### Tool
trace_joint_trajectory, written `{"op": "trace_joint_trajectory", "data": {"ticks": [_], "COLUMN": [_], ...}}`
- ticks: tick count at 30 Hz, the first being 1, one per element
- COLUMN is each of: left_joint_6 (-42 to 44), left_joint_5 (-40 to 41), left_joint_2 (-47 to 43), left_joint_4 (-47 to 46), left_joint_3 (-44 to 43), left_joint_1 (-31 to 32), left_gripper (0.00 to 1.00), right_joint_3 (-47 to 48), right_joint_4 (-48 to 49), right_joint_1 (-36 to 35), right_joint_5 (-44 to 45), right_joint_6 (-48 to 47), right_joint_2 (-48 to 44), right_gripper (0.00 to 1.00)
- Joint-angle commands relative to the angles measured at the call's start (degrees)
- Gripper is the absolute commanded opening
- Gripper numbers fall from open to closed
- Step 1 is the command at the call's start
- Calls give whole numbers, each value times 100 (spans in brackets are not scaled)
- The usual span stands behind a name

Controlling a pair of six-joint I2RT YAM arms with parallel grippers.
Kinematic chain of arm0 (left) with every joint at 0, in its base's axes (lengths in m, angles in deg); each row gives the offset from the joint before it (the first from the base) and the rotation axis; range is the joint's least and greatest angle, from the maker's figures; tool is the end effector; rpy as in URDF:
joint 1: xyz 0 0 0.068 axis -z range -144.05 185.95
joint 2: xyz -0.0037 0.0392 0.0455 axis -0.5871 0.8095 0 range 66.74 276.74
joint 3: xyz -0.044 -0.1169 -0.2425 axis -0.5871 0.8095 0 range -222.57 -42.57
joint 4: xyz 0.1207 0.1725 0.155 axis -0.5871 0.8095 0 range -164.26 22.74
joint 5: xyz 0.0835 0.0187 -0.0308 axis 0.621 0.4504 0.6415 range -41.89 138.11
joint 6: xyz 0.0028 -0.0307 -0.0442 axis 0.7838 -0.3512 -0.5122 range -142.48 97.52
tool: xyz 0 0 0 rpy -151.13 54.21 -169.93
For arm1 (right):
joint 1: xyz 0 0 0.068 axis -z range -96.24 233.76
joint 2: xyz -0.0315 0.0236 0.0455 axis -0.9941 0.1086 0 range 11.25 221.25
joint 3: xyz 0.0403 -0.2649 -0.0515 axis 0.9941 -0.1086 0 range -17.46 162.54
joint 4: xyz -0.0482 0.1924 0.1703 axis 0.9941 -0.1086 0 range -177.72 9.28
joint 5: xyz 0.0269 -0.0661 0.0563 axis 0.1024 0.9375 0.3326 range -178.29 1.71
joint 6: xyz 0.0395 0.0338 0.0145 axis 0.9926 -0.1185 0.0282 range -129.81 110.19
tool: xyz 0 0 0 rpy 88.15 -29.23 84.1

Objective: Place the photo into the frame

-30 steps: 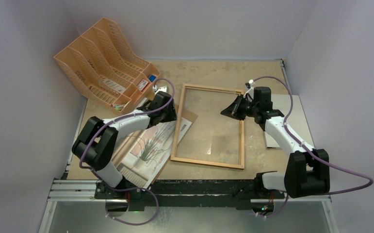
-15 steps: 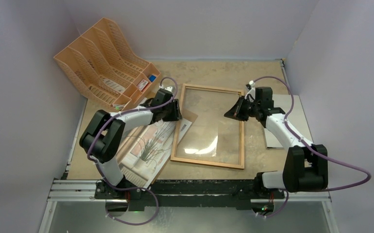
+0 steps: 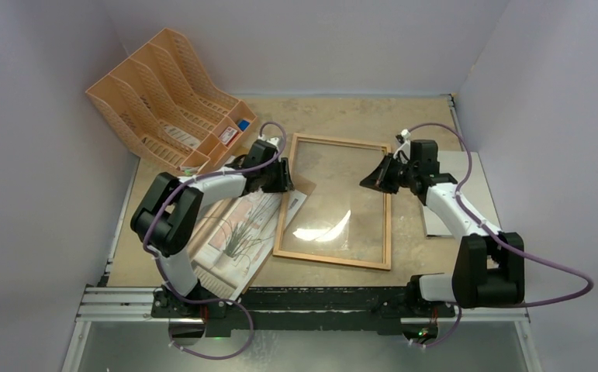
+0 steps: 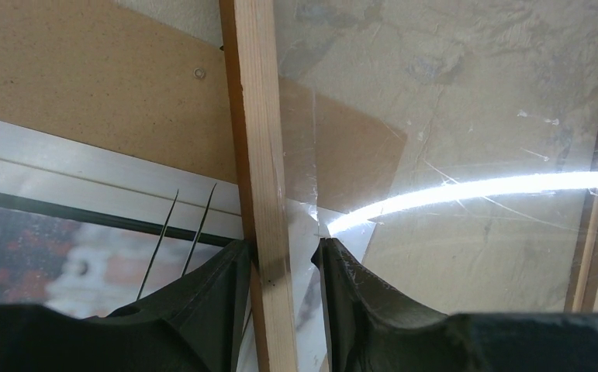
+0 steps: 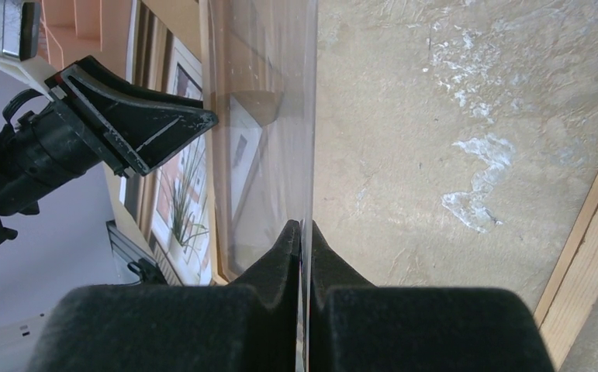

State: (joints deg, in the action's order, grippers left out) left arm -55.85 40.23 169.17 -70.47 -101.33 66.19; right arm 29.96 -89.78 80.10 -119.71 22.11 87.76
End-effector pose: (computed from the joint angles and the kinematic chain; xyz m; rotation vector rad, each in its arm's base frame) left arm 0.3167 -0.1902 0.1649 -0.0012 2.5015 -0.6593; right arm 0.2820 0.0366 0.2391 0.2529 2.2757 0.9446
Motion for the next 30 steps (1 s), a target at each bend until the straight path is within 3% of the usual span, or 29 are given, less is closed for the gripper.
{"op": "trace_joint_trajectory", "data": {"ticks": [1, 19, 30], "left_joint_6": [129, 96, 79], "left_joint_5": [-170, -117, -23], "left_joint_2": [117, 89, 78], "left_joint_4": [-87, -60, -18], "left_joint_3": [-179, -215, -241], "left_joint_1": [-18, -71, -97], "left_gripper": [39, 44, 40], "right_joint_3": [-147, -670, -686], "right_joint_4": [293, 469, 809], "right_joint_1": [32, 67, 67], "right_joint_5": [-69, 67, -325], "right_joint_6": [122, 352, 162], "right_joint_2": [-162, -456, -143], "right_gripper": [0, 0, 0]}}
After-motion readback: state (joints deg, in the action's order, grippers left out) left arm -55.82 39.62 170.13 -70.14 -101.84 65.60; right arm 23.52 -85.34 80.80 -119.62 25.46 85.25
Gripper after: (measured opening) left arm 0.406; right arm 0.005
